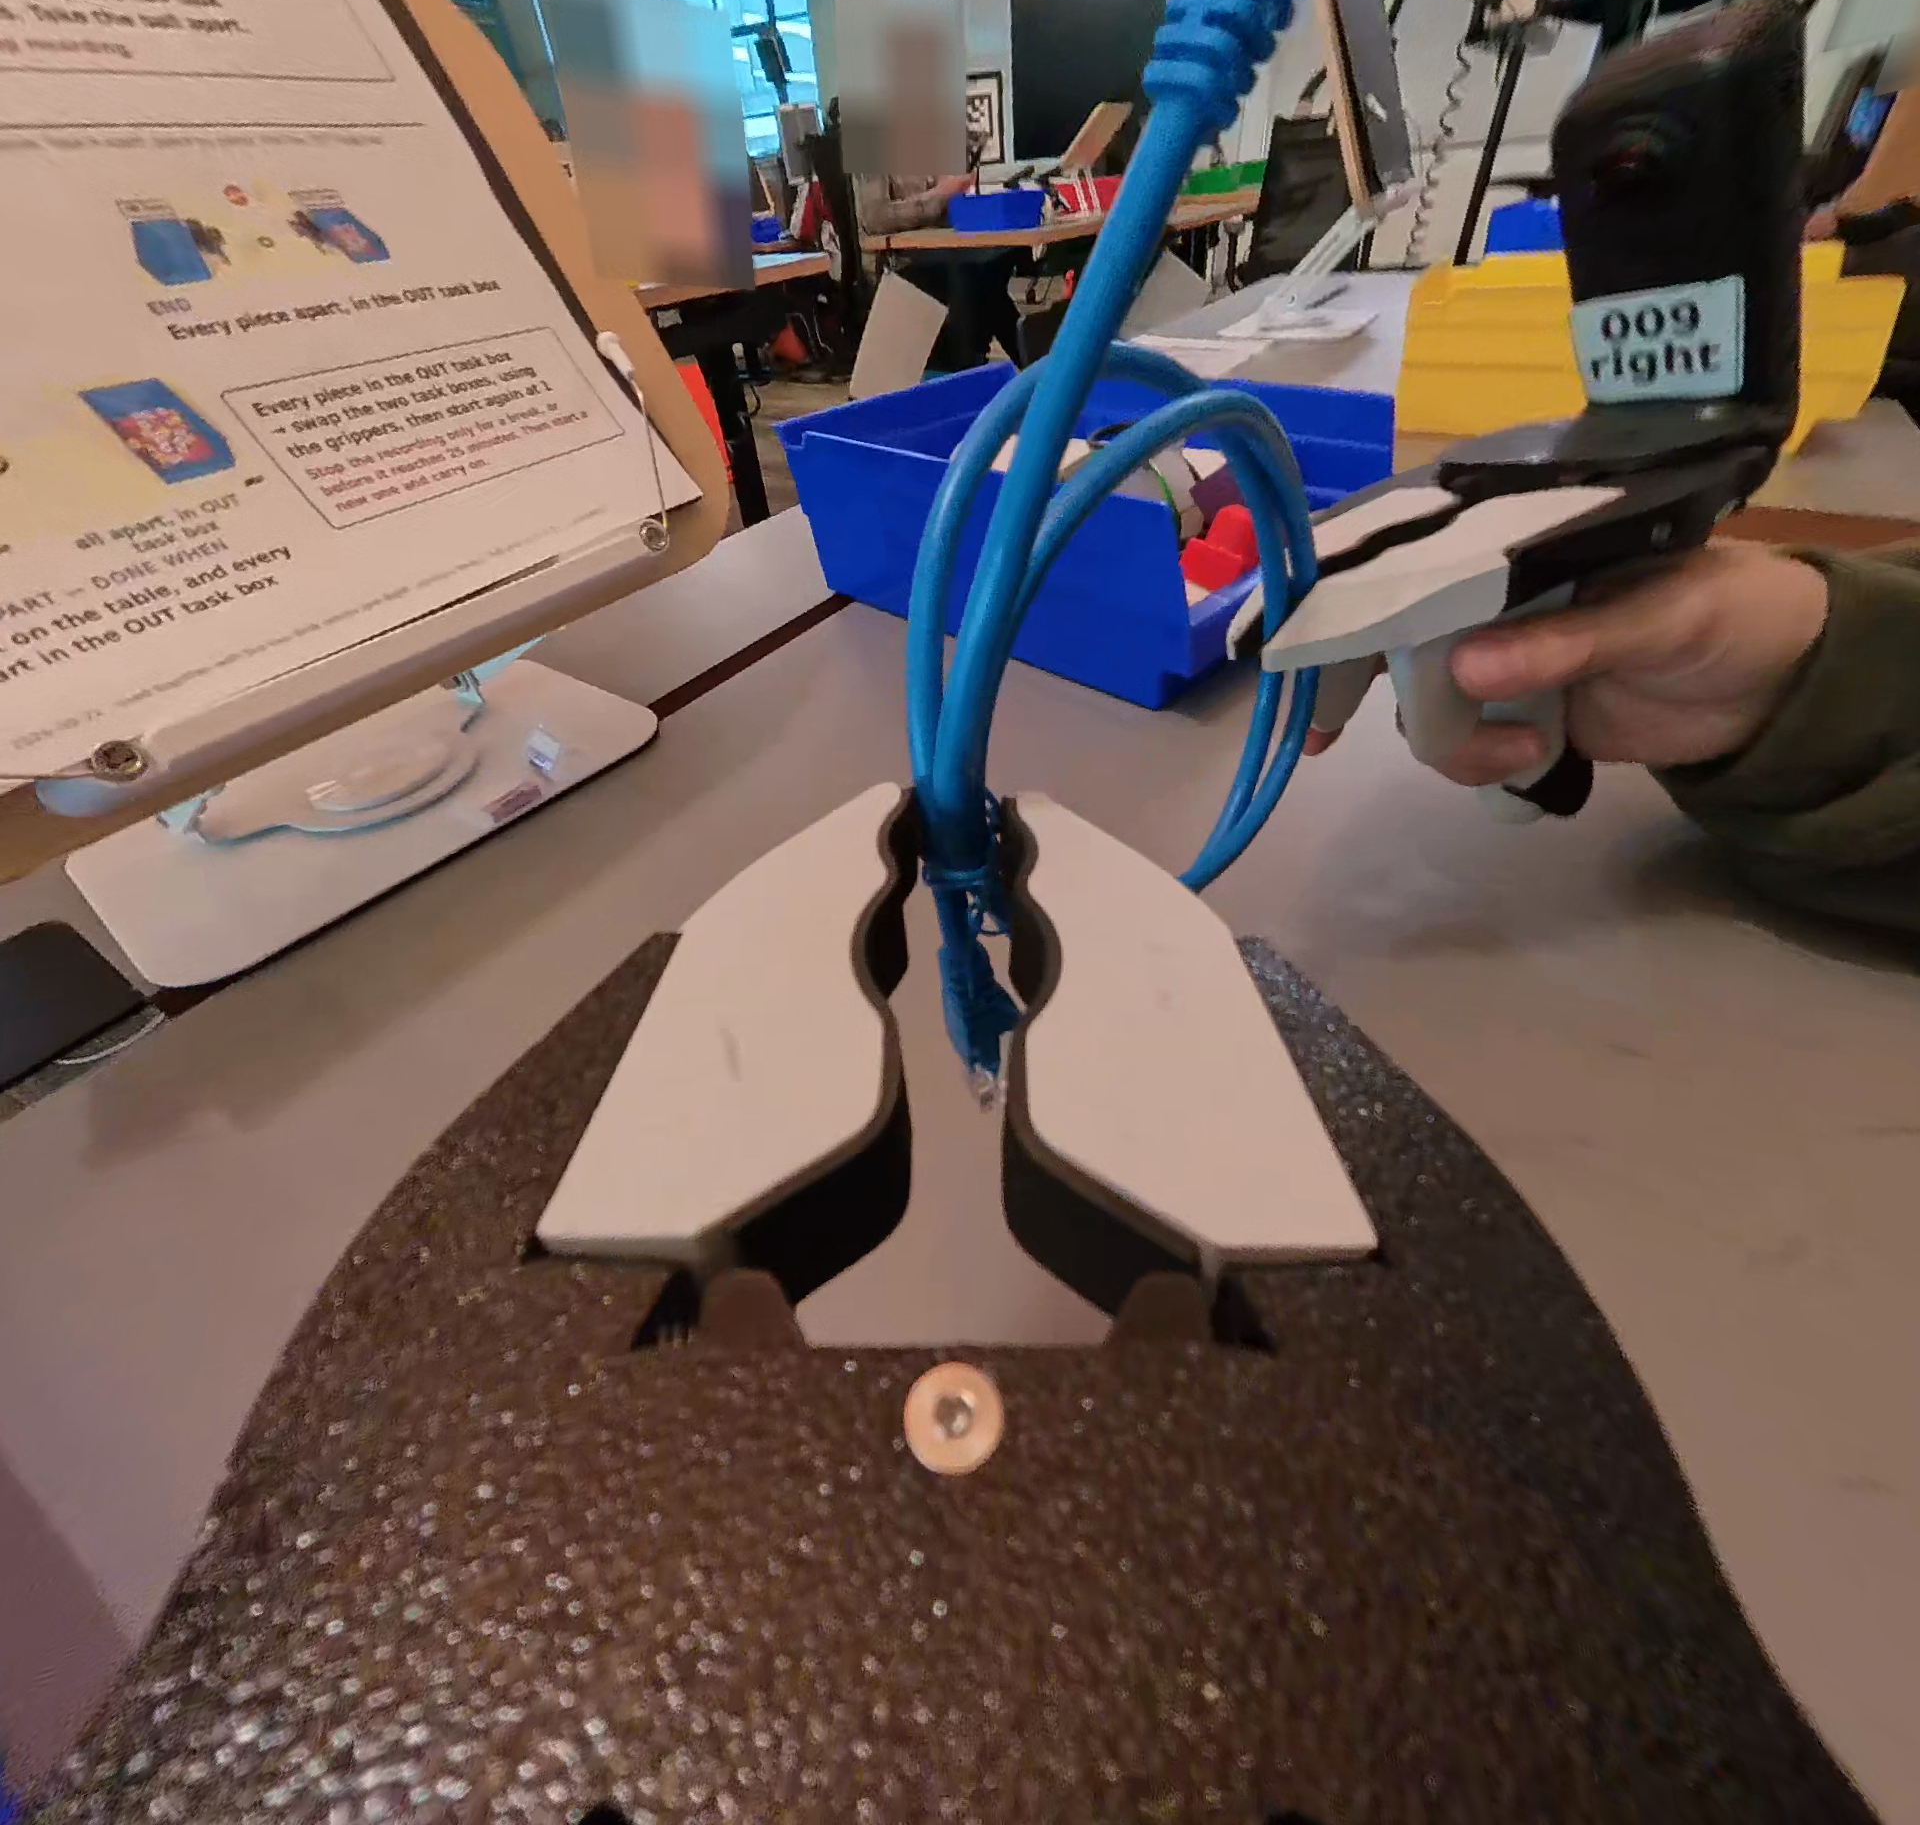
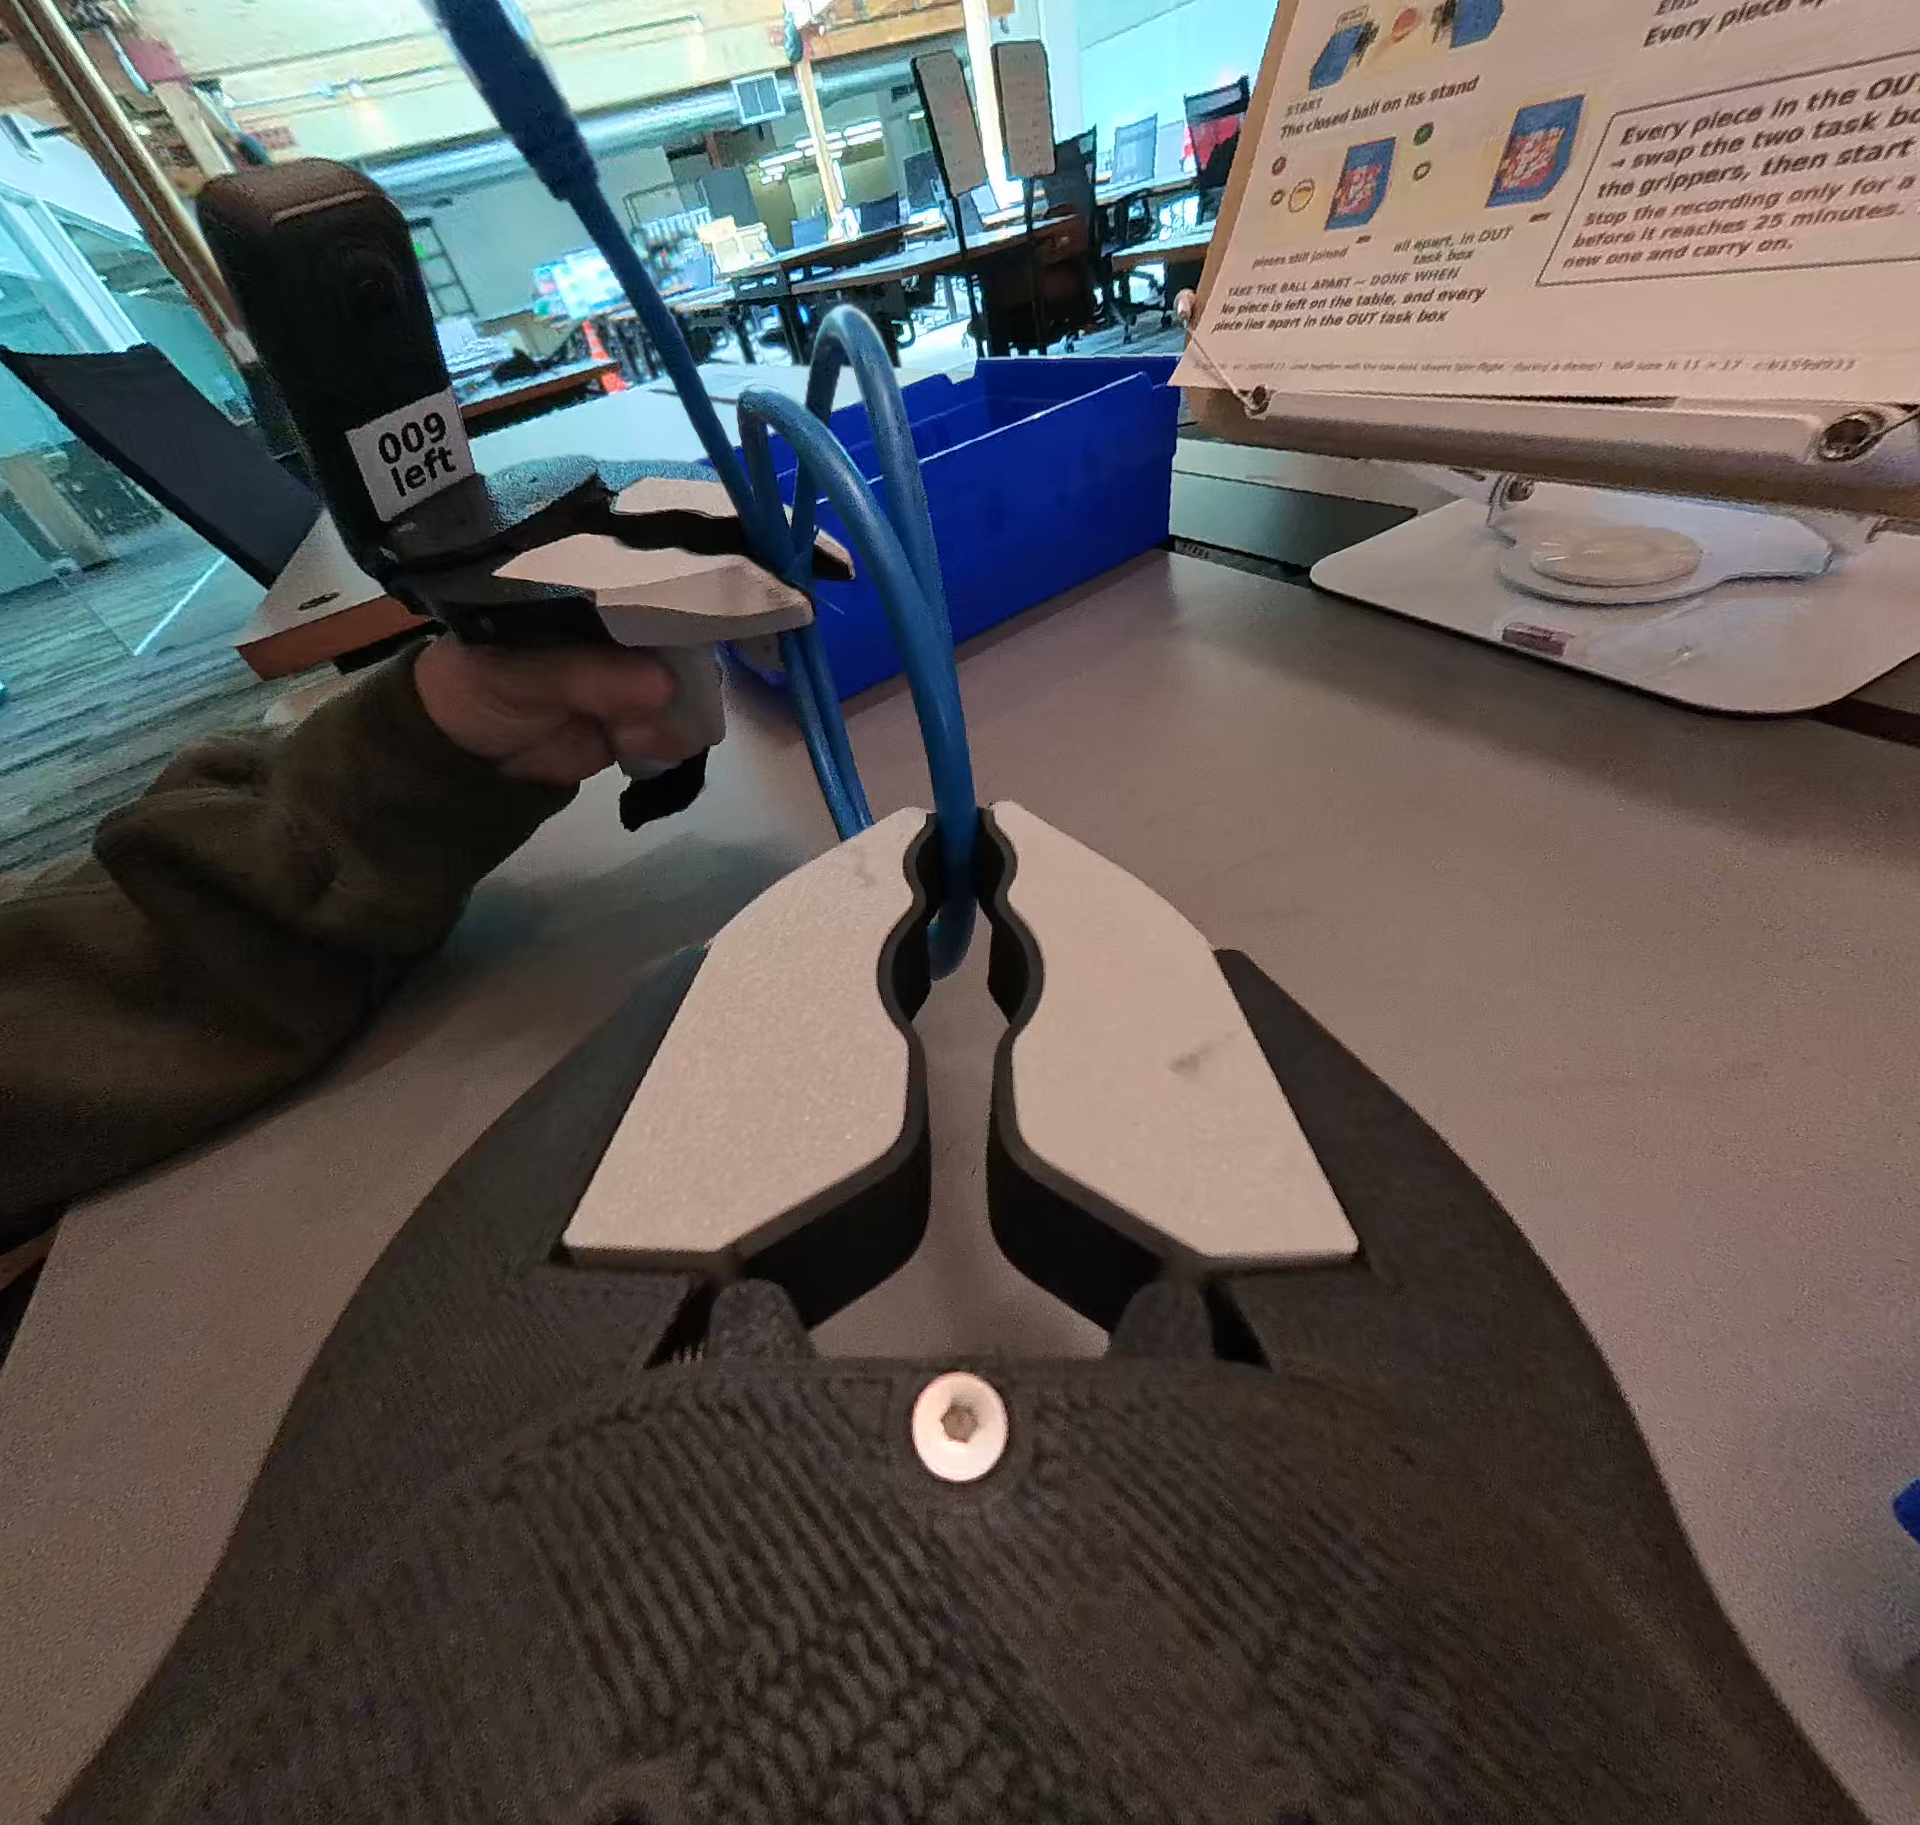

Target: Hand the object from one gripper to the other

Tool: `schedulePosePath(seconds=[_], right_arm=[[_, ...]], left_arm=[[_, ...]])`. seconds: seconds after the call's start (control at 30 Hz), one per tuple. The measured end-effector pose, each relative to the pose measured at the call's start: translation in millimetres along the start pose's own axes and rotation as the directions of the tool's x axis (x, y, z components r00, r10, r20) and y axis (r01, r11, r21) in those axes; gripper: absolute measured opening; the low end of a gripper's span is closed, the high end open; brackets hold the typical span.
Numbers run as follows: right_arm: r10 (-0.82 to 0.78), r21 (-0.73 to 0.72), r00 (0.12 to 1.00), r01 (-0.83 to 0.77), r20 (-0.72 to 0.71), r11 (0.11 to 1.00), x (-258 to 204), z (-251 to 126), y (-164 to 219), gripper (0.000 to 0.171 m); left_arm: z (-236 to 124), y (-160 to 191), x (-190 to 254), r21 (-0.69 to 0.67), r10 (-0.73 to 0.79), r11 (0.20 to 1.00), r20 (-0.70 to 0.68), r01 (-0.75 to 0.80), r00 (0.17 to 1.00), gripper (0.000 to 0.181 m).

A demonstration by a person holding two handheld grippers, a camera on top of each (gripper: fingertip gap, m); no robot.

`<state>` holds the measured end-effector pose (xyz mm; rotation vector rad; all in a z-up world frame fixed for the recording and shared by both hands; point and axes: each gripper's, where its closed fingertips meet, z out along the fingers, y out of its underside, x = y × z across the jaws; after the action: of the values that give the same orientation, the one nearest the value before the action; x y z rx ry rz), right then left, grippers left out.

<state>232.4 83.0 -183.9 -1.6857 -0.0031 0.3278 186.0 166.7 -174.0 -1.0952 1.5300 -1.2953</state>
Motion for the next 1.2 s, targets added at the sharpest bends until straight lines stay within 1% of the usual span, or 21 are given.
schedulePosePath(seconds=[0.03, 0.07, 0.13, 0.2, 0.23, 0.33, 0.37, 0.4, 0.47, 0.5, 0.57, 0.6, 0.7, 0.77, 0.87, 0.93, 1.03, 1.1, 1.13, 1.17, 1.2], right_arm=[[-0.009, 0.021, 1.0, 0.009, -0.01, 1.0, 0, 0, -2, 0.006], [-0.016, 0.055, 1.0, 0.017, -0.02, 0.998, 0, -1, -7, 0.007], [-0.006, 0.132, 0.999, 0.011, -0.037, 0.991, 1, -3, -16, 0.028], [0.024, 0.146, 0.999, -0.019, -0.03, 0.989, 1, -1, -16, 0.046], [0.047, 0.147, 0.999, -0.045, -0.012, 0.988, -1, 2, -15, 0.056], [0.101, 0.163, 0.992, -0.112, 0.076, 0.98, -20, 12, -14, 0.063], [0.111, 0.171, 0.989, -0.126, 0.095, 0.977, -26, 15, -15, 0.064], [0.108, 0.192, 0.988, -0.129, 0.115, 0.973, -32, 16, -19, 0.063], [0.067, 0.261, 0.99, -0.097, 0.123, 0.96, -42, 14, -30, 0.043], [0.054, 0.286, 0.994, -0.08, 0.099, 0.955, -42, 12, -34, 0.038], [0.036, 0.266, 0.998, -0.051, 0.058, 0.963, -36, 11, -32, 0.009], [0.035, 0.254, 0.997, -0.051, 0.068, 0.966, -36, 10, -31, 0.006], [0.04, 0.217, 0.995, -0.059, 0.088, 0.974, -35, 8, -31, 0.005], [0.061, 0.188, 0.99, -0.085, 0.131, 0.978, -36, 6, -30, 0.005], [0.124, 0.125, 0.96, -0.159, 0.251, 0.979, -41, 0, -26, 0.005], [0.17, 0.115, 0.932, -0.216, 0.321, 0.97, -44, -5, -27, 0.005], [0.22, 0.118, 0.899, -0.283, 0.38, 0.952, -44, -11, -32, 0.005], [0.239, 0.116, 0.879, -0.311, 0.413, 0.943, -48, -12, -34, 0.005], [0.248, 0.113, 0.874, -0.322, 0.419, 0.94, -49, -12, -34, 0.004], [0.251, 0.112, 0.872, -0.325, 0.421, 0.939, -49, -11, -33, 0.005], [0.249, 0.11, 0.873, -0.321, 0.419, 0.941, -49, -11, -33, 0.004]], left_arm=[[0, -3, -1, 0.027, -0.036, 0.999, 0.0, 0.036, 0.999, 0.014], [0, -7, -2, 0.065, -0.089, 0.994, -0.002, 0.089, 0.996, 0.014], [-3, -16, -11, 0.158, -0.225, 0.963, 0.014, 0.22, 0.974, 0.013], [-7, -24, -18, 0.26, -0.369, 0.897, -0.006, 0.358, 0.929, 0.013], [-8, -28, -19, 0.308, -0.434, 0.851, -0.048, 0.426, 0.9, 0.013], [-3, -37, -9, 0.385, -0.564, 0.694, -0.233, 0.608, 0.792, 0.013], [2, -37, -3, 0.379, -0.58, 0.667, -0.276, 0.641, 0.767, 0.013], [7, -35, 2, 0.365, -0.587, 0.661, -0.293, 0.655, 0.755, 0.013], [16, -27, 9, 0.339, -0.569, 0.704, -0.257, 0.624, 0.781, 0.013], [17, -26, 11, 0.337, -0.548, 0.728, -0.238, 0.598, 0.802, 0.013], [17, -29, 14, 0.341, -0.53, 0.73, -0.265, 0.592, 0.806, 0.013], [17, -28, 15, 0.328, -0.535, 0.729, -0.277, 0.601, 0.798, 0.013], [20, -20, 20, 0.245, -0.536, 0.754, -0.306, 0.609, 0.787, 0.014], [16, -18, 24, 0.195, -0.505, 0.782, -0.358, 0.592, 0.785, 0.017], [7, -10, 33, 0.075, -0.477, 0.822, -0.45, 0.564, 0.755, 0.033], [2, -4, 39, 0.01, -0.459, 0.847, -0.489, 0.531, 0.742, 0.04], [-1, 8, 57, -0.078, -0.421, 0.887, -0.538, 0.454, 0.73, 0.041], [3, 13, 65, -0.106, -0.408, 0.9, -0.543, 0.422, 0.734, 0.043], [5, 14, 68, -0.108, -0.4, 0.905, -0.543, 0.411, 0.738, 0.042], [6, 14, 71, -0.104, -0.389, 0.91, -0.548, 0.402, 0.74, 0.034], [7, 15, 73, -0.098, -0.379, 0.914, -0.551, 0.393, 0.743, 0.019]])
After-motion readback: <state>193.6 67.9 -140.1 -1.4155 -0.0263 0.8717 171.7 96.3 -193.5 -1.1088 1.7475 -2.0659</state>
